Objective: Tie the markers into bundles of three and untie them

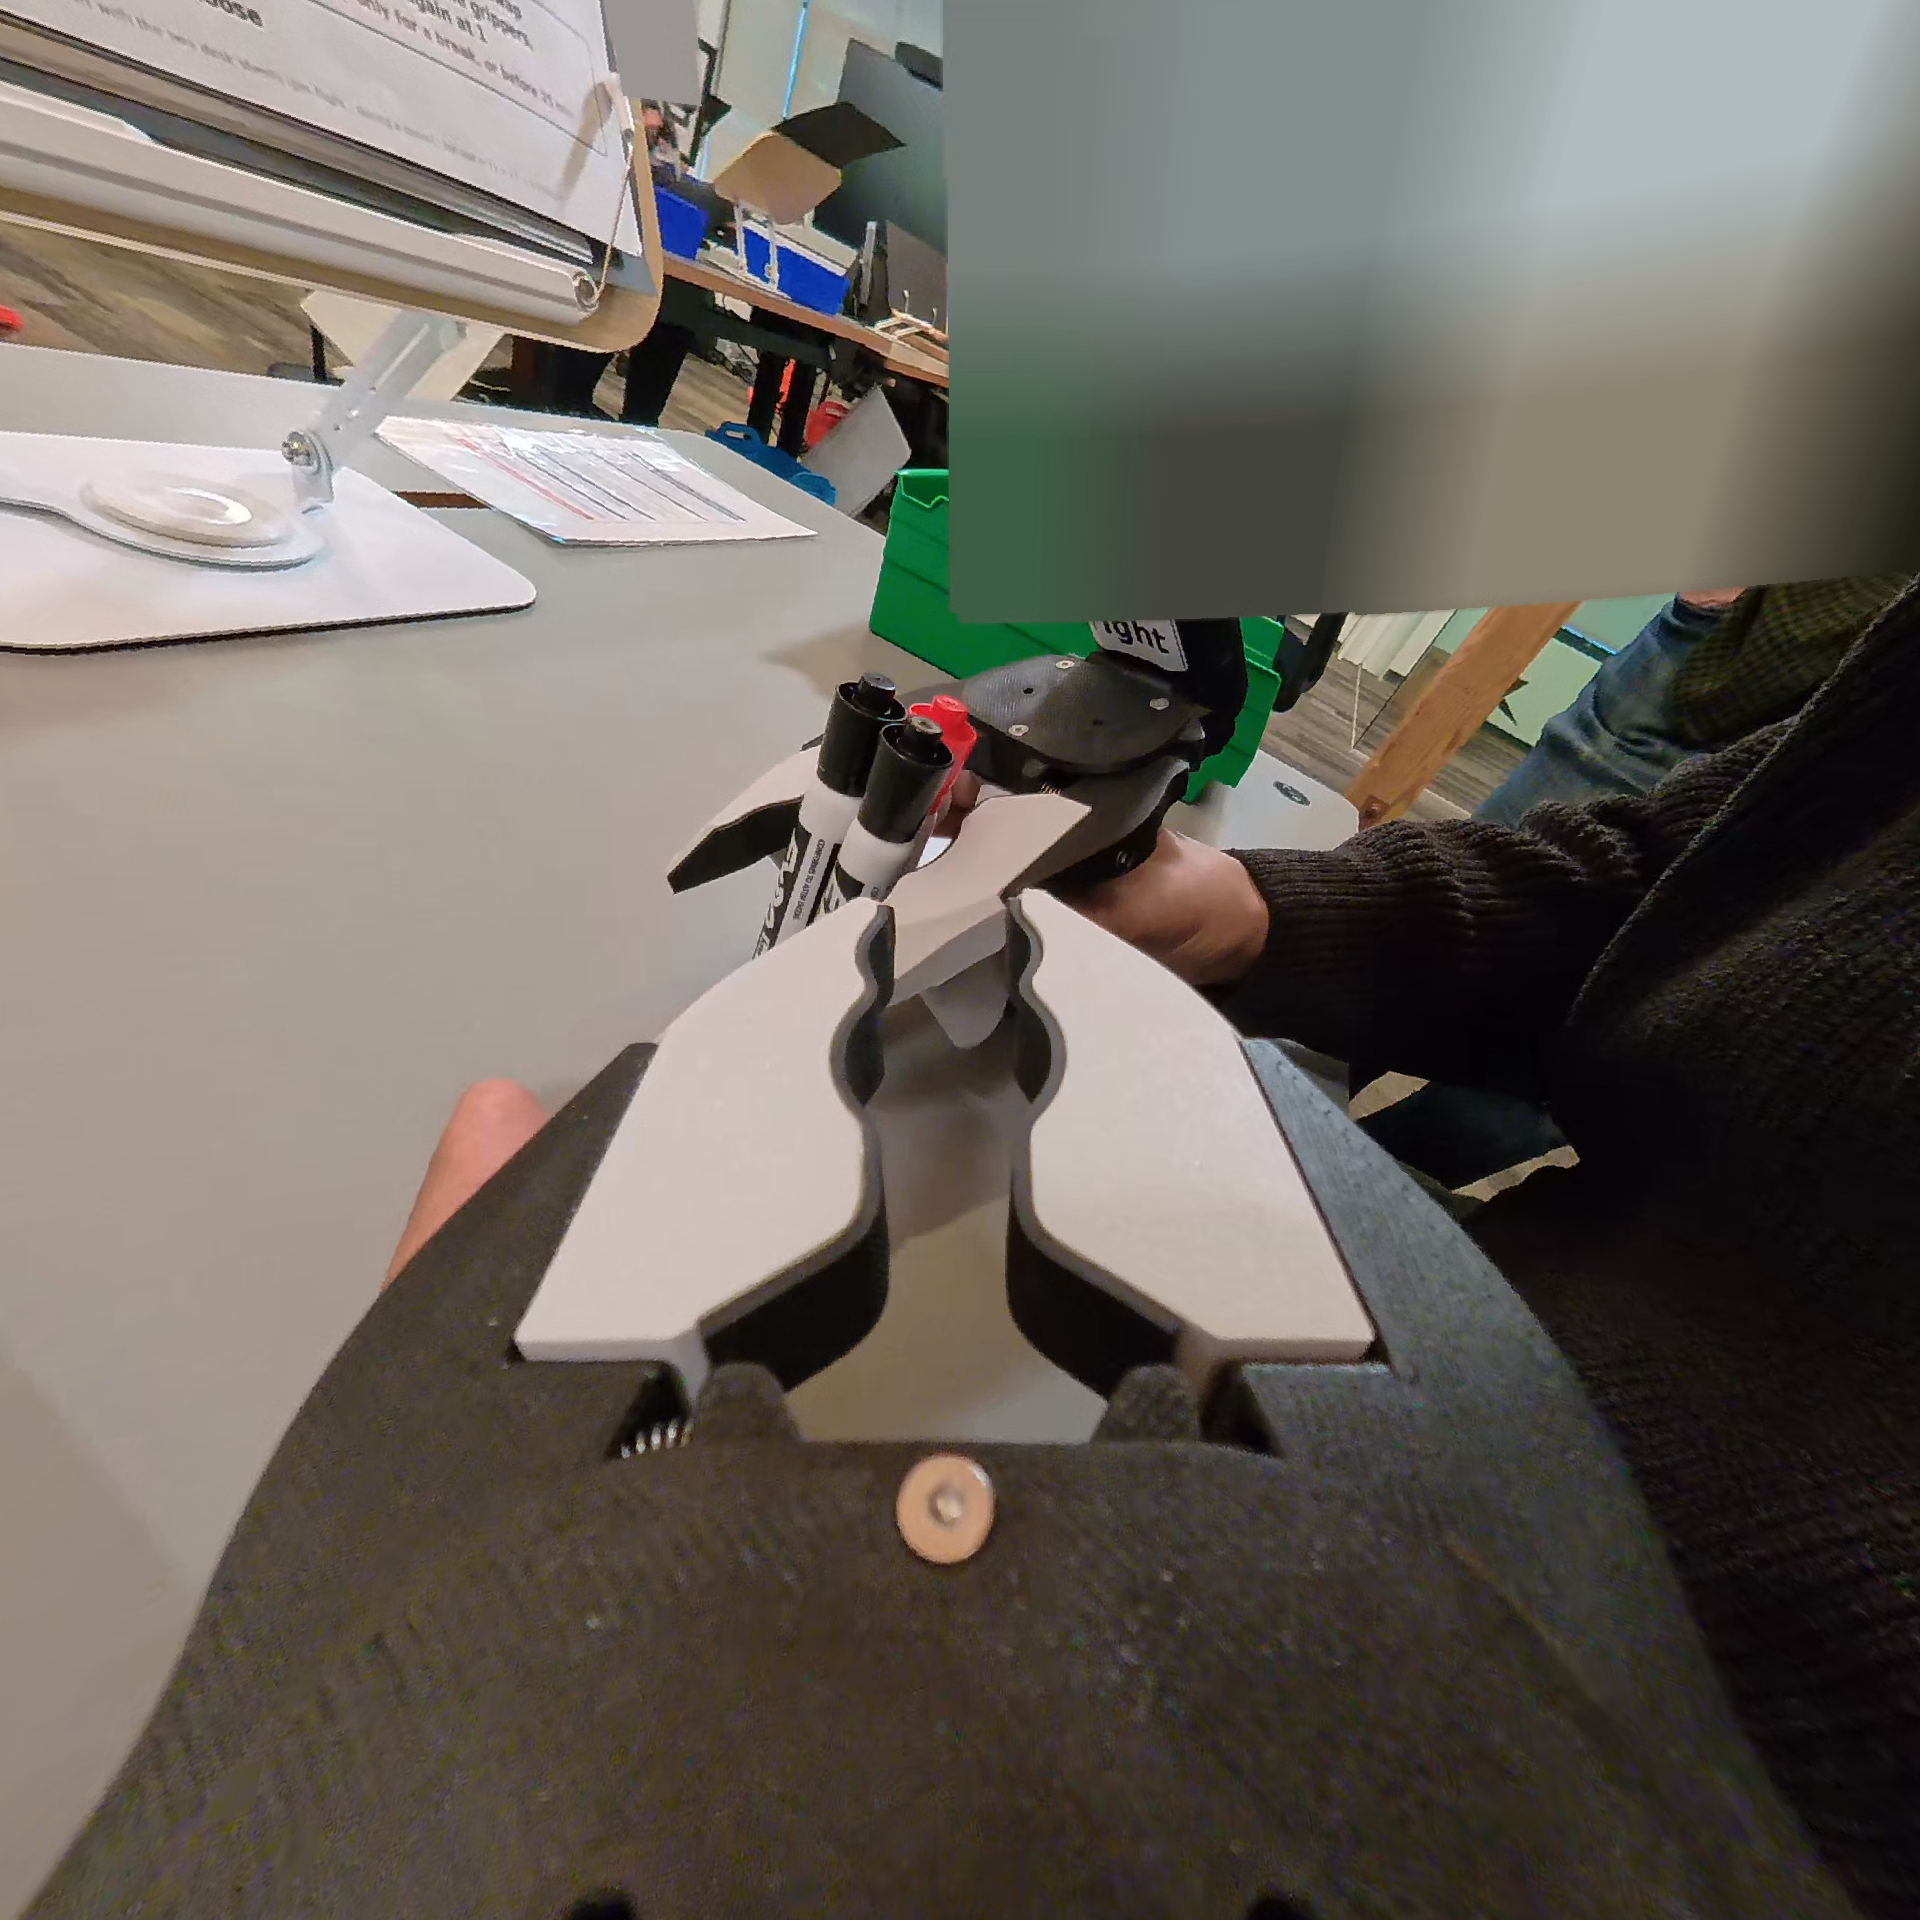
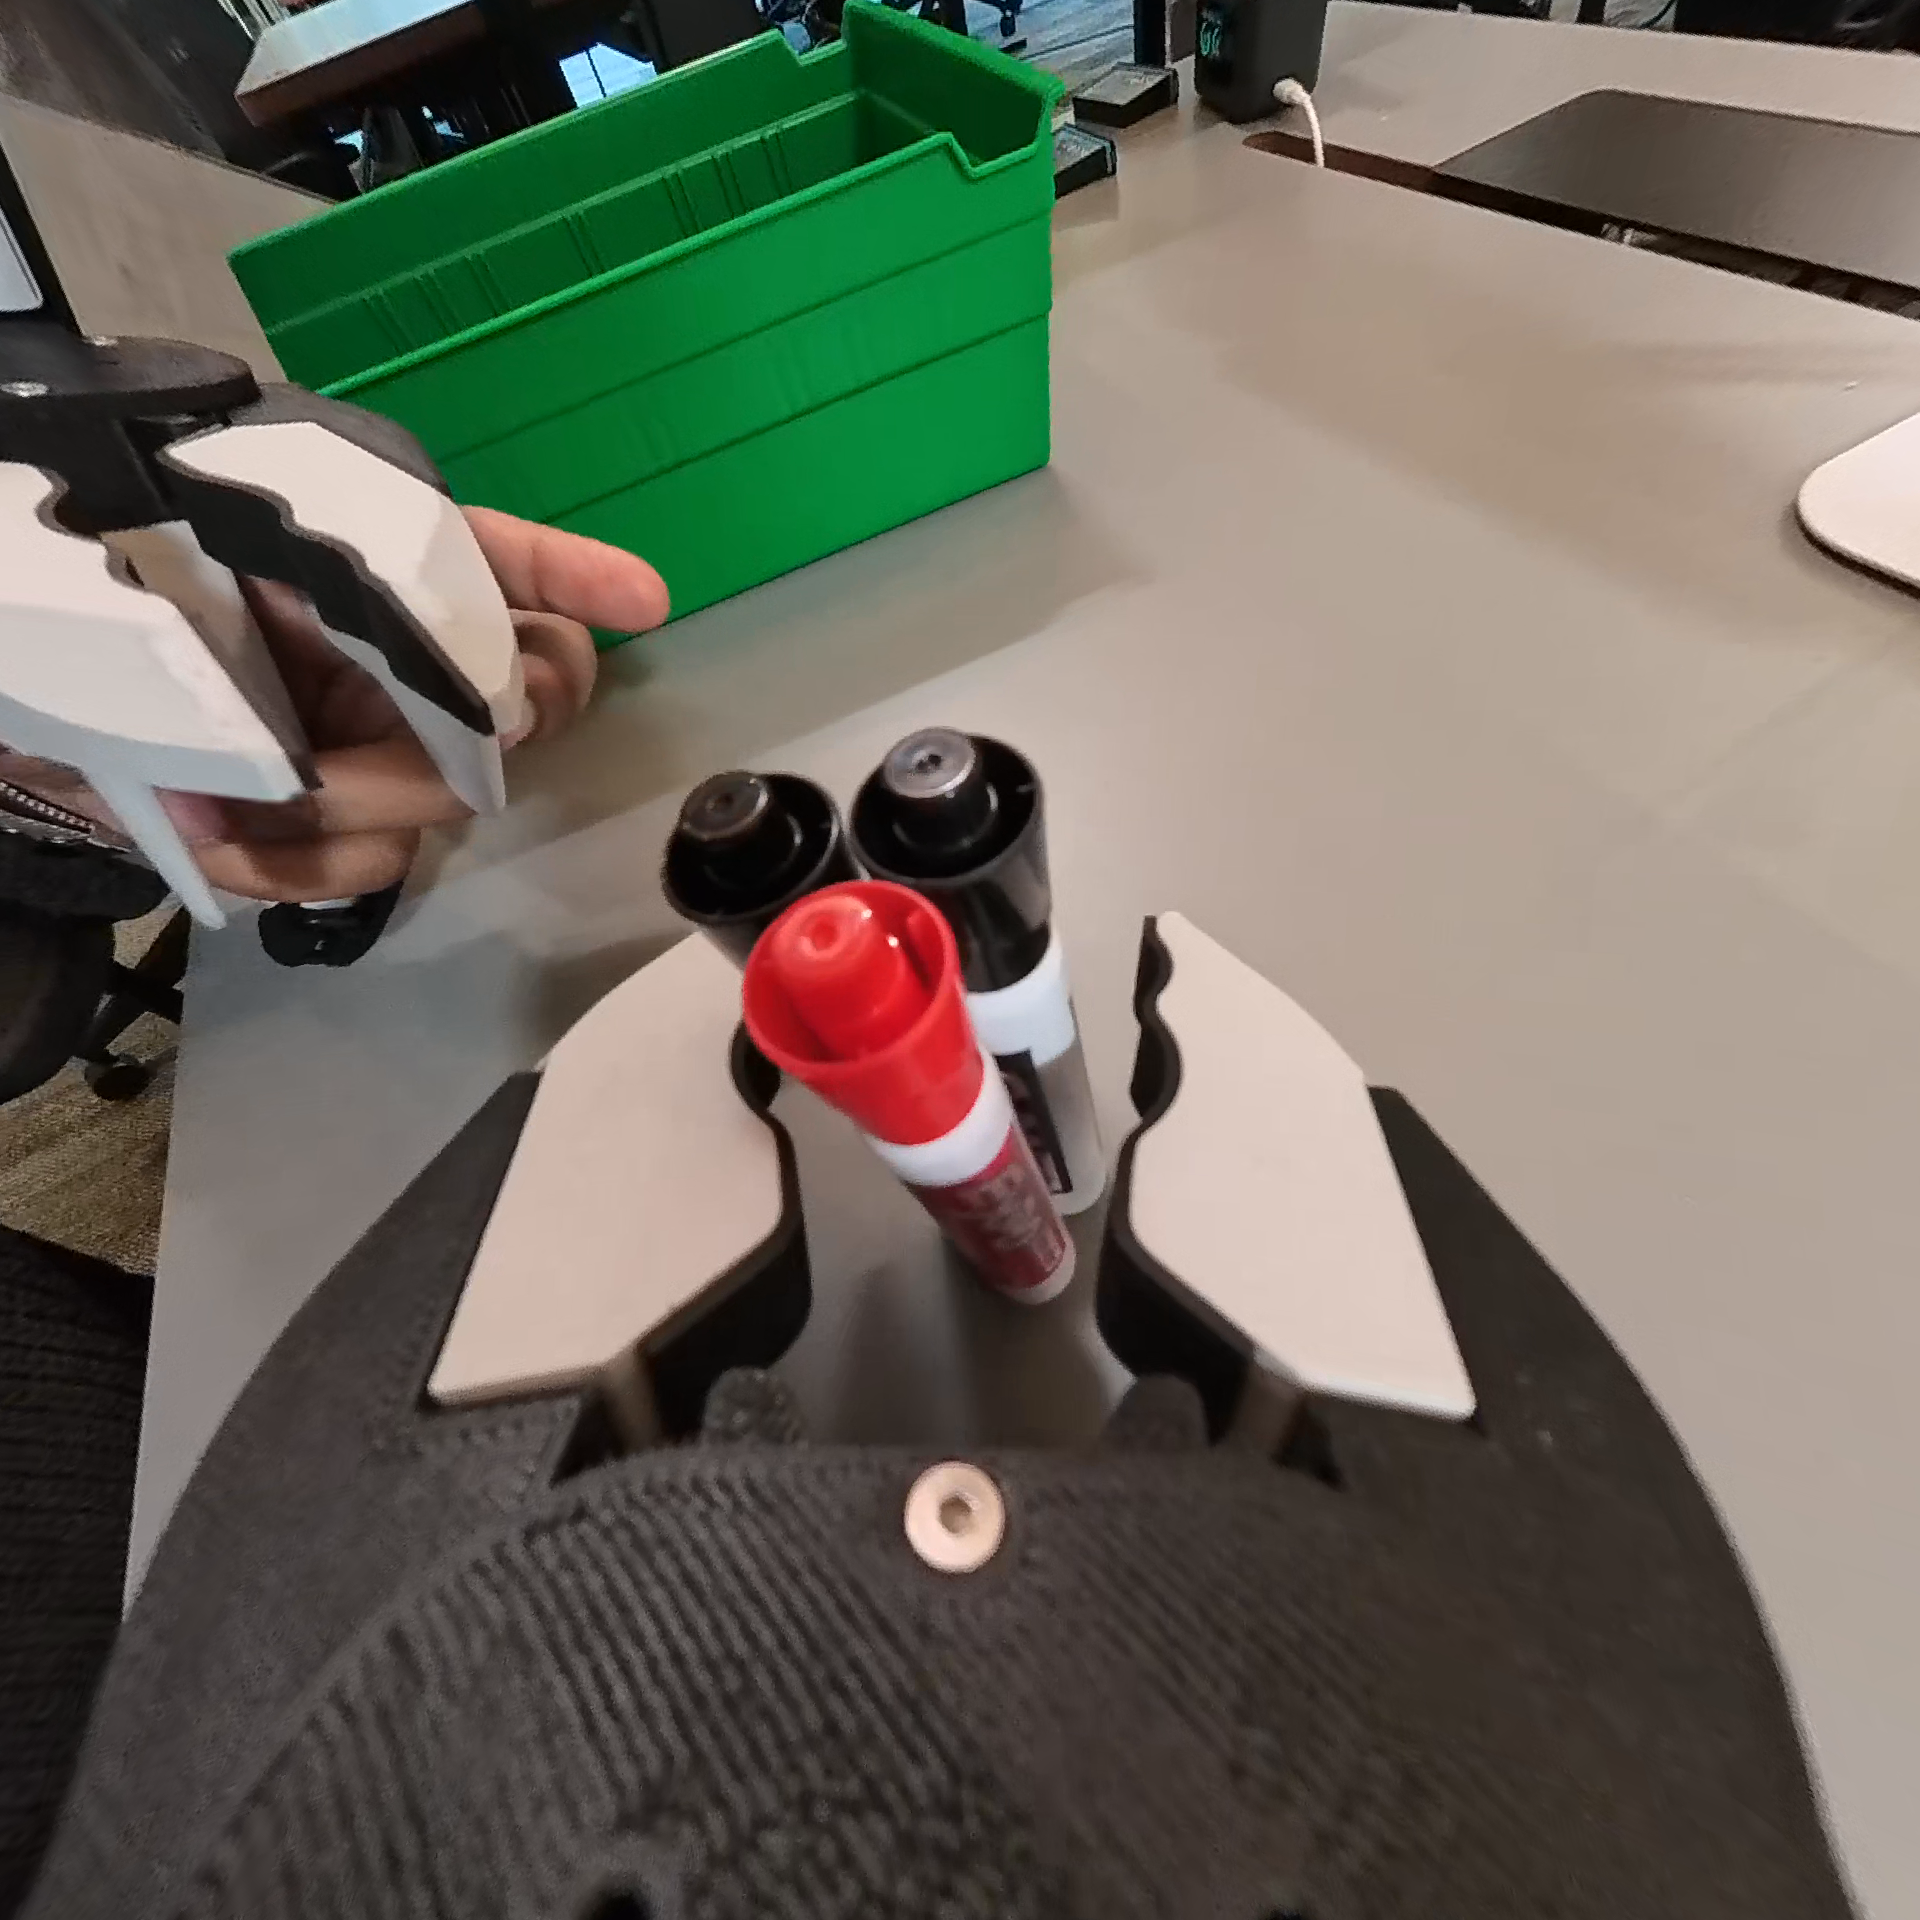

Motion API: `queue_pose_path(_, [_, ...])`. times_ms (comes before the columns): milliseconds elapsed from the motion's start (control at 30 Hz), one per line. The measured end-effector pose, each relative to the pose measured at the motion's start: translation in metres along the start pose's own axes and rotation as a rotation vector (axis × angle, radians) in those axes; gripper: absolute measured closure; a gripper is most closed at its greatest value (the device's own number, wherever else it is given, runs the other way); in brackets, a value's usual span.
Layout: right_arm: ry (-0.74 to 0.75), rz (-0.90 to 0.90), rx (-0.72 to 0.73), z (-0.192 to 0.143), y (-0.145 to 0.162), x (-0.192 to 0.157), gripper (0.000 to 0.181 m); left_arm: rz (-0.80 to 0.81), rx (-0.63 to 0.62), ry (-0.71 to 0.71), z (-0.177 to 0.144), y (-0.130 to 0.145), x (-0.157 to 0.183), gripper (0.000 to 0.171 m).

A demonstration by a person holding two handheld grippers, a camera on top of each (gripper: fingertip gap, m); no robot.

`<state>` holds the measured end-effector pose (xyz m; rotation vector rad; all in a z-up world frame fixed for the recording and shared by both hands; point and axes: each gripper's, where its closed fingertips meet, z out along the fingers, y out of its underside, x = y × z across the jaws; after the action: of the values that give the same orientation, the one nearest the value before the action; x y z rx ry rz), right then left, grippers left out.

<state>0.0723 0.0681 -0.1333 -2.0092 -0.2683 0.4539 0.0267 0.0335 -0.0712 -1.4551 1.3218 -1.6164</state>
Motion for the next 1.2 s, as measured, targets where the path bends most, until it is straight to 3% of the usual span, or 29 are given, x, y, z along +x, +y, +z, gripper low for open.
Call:
queue_pose_path(433, [0.033, 0.009, -0.003, -0.001, 0.001, 0.001, 0.114, 0.000, -0.003, -0.016, 0.000, 0.000, -0.002, 0.151])
queue_pose_path(700, [0.020, -0.003, 0.042, -0.013, -0.002, 0.000, 0.101, -0.003, 0.007, -0.045, -0.003, -0.003, -0.005, 0.150])
queue_pose_path(967, [0.002, -0.035, 0.177, -0.043, -0.026, -0.010, 0.091, -0.020, -0.008, -0.076, -0.006, -0.006, -0.002, 0.142])
queue_pose_path(1200, [0.012, 0.007, 0.367, -0.097, -0.053, -0.020, 0.091, -0.136, -0.024, -0.066, -0.009, -0.009, 0.011, 0.136])
